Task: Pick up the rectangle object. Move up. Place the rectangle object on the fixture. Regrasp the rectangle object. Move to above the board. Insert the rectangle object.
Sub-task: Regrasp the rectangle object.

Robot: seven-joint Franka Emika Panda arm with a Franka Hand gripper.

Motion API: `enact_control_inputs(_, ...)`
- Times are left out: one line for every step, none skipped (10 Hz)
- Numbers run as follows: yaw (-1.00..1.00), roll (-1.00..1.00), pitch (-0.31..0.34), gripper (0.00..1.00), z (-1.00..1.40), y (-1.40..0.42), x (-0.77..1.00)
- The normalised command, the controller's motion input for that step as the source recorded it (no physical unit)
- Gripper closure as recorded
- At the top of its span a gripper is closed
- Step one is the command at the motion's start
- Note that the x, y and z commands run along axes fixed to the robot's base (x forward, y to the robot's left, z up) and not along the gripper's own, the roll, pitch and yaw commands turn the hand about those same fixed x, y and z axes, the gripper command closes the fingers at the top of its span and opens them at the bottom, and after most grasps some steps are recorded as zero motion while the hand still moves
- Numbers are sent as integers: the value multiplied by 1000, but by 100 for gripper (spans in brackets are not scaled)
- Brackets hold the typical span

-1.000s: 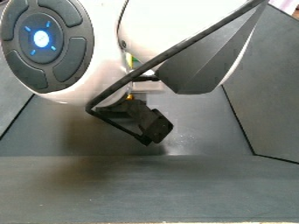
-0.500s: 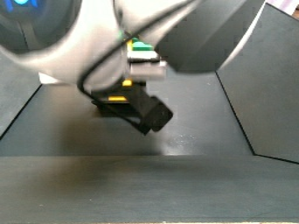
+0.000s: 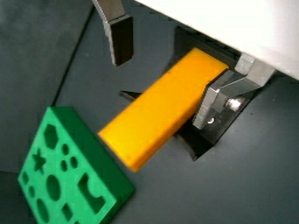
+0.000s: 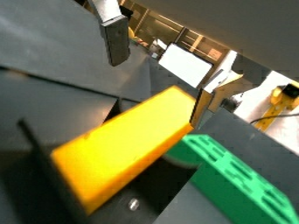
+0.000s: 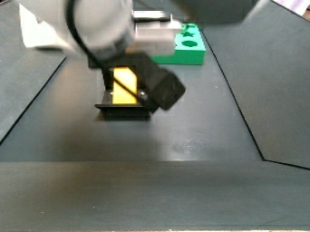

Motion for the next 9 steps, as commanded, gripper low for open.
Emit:
enact_control_inputs(13,1000,69,0,956,-1000,-6)
enact_control_inputs(11,1000,67,0,906,-1000,-2)
enact_control_inputs(10,1000,58,0,897,-1000,-23)
enact_control_inputs(9,1000,47,0,858,-1000,-56)
enact_control_inputs(8,1000,42,0,808,-1000,-63)
enact_control_inputs(8,1000,39,0,715,-1000,-62)
enact_control_inputs(8,1000,38,0,651,-1000,-65)
enact_control_inputs(8,1000,34,0,369,-805,-56)
enact_control_inputs(8,1000,30,0,162,-542,-35)
